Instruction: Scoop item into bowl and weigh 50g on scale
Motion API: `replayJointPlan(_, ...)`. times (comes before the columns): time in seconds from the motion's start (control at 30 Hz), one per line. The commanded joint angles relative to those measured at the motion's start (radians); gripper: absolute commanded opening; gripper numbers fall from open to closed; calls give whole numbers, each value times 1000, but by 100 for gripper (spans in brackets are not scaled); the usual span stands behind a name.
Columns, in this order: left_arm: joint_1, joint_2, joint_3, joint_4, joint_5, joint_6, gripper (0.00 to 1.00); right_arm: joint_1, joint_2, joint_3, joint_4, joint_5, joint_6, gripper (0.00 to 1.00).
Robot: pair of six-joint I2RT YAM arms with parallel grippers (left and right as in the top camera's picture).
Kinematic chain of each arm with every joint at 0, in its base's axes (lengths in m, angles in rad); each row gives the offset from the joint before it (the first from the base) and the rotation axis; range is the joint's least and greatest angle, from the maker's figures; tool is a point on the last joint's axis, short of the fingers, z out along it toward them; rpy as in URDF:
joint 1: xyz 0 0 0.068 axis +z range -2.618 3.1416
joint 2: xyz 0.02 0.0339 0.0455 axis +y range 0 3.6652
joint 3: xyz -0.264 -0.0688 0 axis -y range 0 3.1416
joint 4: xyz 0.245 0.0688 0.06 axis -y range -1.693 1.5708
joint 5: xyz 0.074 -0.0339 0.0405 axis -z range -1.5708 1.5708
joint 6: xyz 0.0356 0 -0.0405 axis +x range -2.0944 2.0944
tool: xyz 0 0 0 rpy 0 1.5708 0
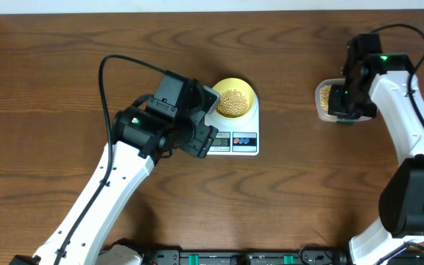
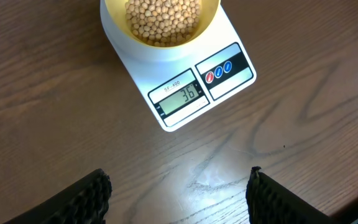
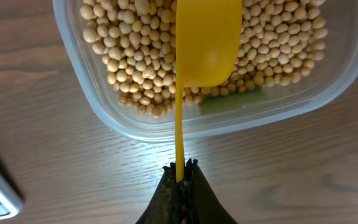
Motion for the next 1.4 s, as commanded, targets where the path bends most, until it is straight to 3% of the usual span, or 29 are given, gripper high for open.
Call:
replayJointPlan(0.0, -1, -20, -2, 0, -6, 10, 73, -38, -2, -8, 5, -108, -15, 1)
replayJointPlan(0.6, -1, -20, -2, 1, -6, 10, 73, -72, -2, -8, -49, -325, -41, 1)
replayJointPlan(1.37, -1, -20, -2, 1, -6, 10, 73, -266, -2, -8, -85, -519, -138, 1)
